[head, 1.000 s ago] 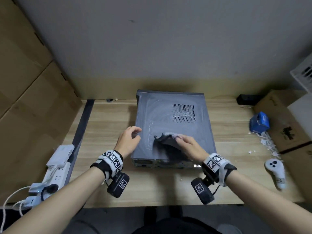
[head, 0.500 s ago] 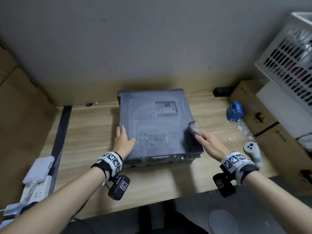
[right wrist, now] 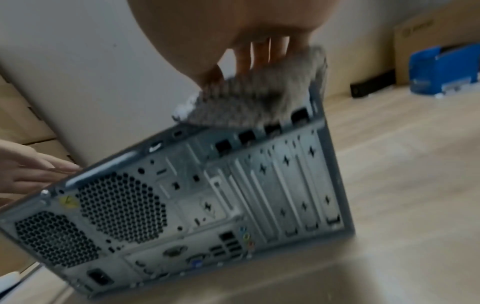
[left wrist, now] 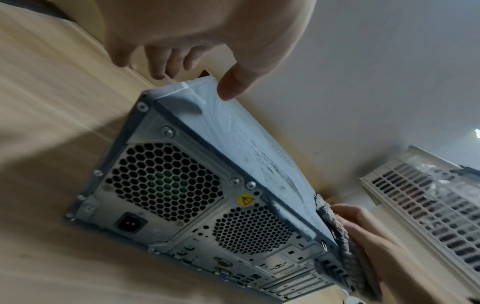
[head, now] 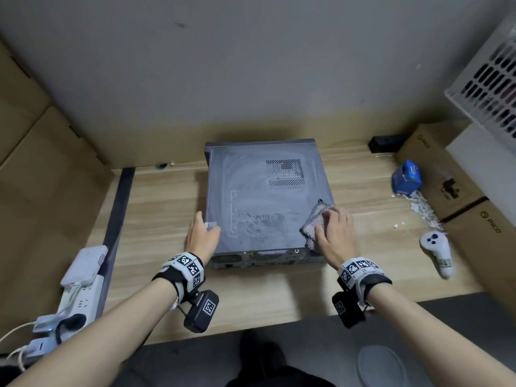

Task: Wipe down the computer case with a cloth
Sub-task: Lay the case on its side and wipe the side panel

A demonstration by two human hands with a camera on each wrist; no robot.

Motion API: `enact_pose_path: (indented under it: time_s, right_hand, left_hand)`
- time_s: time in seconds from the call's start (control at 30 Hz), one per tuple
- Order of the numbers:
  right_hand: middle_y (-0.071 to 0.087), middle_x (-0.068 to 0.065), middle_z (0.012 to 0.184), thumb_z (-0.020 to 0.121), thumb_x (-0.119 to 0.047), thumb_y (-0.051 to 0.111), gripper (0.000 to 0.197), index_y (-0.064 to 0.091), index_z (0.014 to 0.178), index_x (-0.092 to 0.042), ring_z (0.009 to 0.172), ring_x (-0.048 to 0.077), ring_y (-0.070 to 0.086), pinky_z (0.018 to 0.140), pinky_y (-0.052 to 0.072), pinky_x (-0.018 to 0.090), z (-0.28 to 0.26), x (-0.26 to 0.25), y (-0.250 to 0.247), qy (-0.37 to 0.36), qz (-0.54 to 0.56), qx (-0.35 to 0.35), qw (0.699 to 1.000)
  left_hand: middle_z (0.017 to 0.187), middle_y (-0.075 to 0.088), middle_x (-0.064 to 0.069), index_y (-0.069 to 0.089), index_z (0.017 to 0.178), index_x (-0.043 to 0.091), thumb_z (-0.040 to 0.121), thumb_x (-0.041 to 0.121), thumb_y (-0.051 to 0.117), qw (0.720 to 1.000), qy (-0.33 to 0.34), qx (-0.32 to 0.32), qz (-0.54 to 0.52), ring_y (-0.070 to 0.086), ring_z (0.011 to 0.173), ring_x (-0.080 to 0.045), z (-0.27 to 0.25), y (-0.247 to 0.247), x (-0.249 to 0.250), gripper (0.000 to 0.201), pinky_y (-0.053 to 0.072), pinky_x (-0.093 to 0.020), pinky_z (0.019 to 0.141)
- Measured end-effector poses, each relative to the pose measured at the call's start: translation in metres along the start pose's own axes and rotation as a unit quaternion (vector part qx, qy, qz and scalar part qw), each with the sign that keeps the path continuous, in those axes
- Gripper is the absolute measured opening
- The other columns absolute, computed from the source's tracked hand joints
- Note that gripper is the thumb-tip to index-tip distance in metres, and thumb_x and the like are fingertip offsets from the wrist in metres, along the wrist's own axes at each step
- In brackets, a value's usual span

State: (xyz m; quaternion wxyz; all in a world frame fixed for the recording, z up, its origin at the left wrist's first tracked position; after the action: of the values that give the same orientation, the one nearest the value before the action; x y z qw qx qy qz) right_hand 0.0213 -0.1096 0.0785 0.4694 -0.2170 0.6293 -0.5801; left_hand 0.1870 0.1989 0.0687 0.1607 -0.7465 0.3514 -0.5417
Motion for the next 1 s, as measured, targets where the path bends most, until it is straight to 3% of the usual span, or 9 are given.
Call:
enact_pose_path:
  time_s: [0.07,0.13,0.23,0.4,0.47,0.67,0.77,0.9,1.0]
  right_hand:
    - [0.043,0.008,0.141,0.094,-0.037,0.038,0.046,0.047,0.13,-0.01,0.126,0.029,0.044,0.106,0.037,0.04,-0.004,-0.002,0.009,-0.001,-0.007,0.006,1.0]
    - [0.034,0.01,0.155,0.099,-0.036,0.032,0.055,0.039,0.145,-0.007,0.141,0.028,0.034,0.114,0.032,0.042,-0.007,-0.001,0.017,-0.012,-0.046,-0.01,0.999]
    - [0.023,0.012,0.162,0.101,-0.041,0.02,0.064,0.027,0.153,-0.005,0.15,0.026,0.018,0.121,0.022,0.043,-0.008,0.0,0.027,-0.037,-0.093,-0.047,0.994]
    - [0.025,0.017,0.16,0.101,-0.038,0.02,0.064,0.029,0.152,-0.001,0.149,0.029,0.021,0.123,0.015,0.041,-0.01,-0.006,0.028,-0.056,-0.117,-0.03,0.991]
    - [0.022,0.016,0.161,0.102,-0.039,0.018,0.064,0.027,0.153,-0.002,0.15,0.028,0.019,0.123,0.016,0.041,-0.011,-0.011,0.031,-0.057,-0.117,-0.039,0.991]
    - [0.019,0.013,0.163,0.102,-0.039,0.019,0.063,0.025,0.154,-0.005,0.151,0.025,0.016,0.123,0.016,0.04,-0.018,-0.069,0.049,-0.066,-0.098,-0.038,0.992]
    - [0.017,0.013,0.164,0.102,-0.038,0.019,0.062,0.022,0.155,-0.005,0.152,0.025,0.014,0.123,0.015,0.04,-0.024,-0.115,0.065,-0.094,-0.091,-0.051,0.99]
    - [0.018,0.014,0.163,0.102,-0.038,0.02,0.062,0.024,0.155,-0.004,0.152,0.026,0.015,0.123,0.017,0.041,-0.029,-0.17,0.085,-0.122,-0.082,-0.055,0.988]
    - [0.017,0.013,0.164,0.102,-0.038,0.019,0.063,0.023,0.155,-0.005,0.152,0.025,0.013,0.123,0.015,0.04,-0.033,-0.201,0.096,-0.133,-0.079,-0.059,0.986]
  left_hand:
    - [0.145,0.049,-0.007,0.042,0.142,0.015,0.092,0.026,0.049,1.0,-0.022,0.001,-0.016,0.048,0.129,-0.03,0.0,0.0,-0.012,0.052,0.04,-0.041,0.106]
    - [0.125,0.063,-0.006,0.059,0.119,0.022,0.095,0.02,0.046,0.998,-0.026,0.012,-0.049,0.057,0.112,-0.027,-0.002,-0.001,-0.018,0.027,0.043,-0.032,0.092]
    - [0.107,0.066,-0.002,0.069,0.111,0.017,0.097,0.017,0.046,0.993,-0.023,0.027,-0.11,0.055,0.099,-0.019,-0.009,-0.003,-0.023,0.026,0.038,-0.026,0.083]
    - [0.073,0.068,0.01,0.073,0.067,0.028,0.076,0.041,0.058,0.975,-0.088,0.018,-0.202,0.06,0.081,-0.019,0.002,-0.004,-0.047,0.022,0.045,-0.035,0.079]
    - [0.065,0.067,0.009,0.072,0.062,0.029,0.075,0.04,0.059,0.971,-0.097,0.007,-0.219,0.059,0.076,-0.02,0.012,-0.001,-0.059,0.022,0.042,-0.037,0.074]
    - [0.087,0.073,0.001,0.072,0.081,0.019,0.089,0.029,0.058,0.965,-0.072,-0.03,-0.248,0.066,0.085,-0.019,0.013,-0.005,-0.051,0.019,0.048,-0.03,0.078]
    - [0.094,0.072,0.004,0.071,0.089,0.021,0.096,0.03,0.052,0.97,-0.036,-0.072,-0.23,0.064,0.084,-0.006,0.011,-0.011,-0.048,0.022,0.044,-0.019,0.071]
    - [0.121,0.066,0.009,0.064,0.125,0.019,0.1,0.041,0.038,0.969,-0.02,-0.163,-0.185,0.055,0.099,0.01,0.018,-0.015,-0.053,0.042,0.031,-0.027,0.098]
    - [0.125,0.066,0.01,0.062,0.129,0.018,0.1,0.046,0.037,0.969,-0.033,-0.169,-0.175,0.054,0.113,0.001,0.023,-0.022,-0.061,0.047,0.027,-0.032,0.099]
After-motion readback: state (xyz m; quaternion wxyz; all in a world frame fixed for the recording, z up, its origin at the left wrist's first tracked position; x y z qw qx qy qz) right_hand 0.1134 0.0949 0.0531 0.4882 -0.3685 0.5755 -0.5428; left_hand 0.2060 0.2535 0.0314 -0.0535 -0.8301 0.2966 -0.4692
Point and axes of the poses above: each hand's wrist, its own z-axis towards the middle knuckle, its own y-axis out of the palm, x = y × z, the point moved 7 cm from there along z, towards the middle knuckle
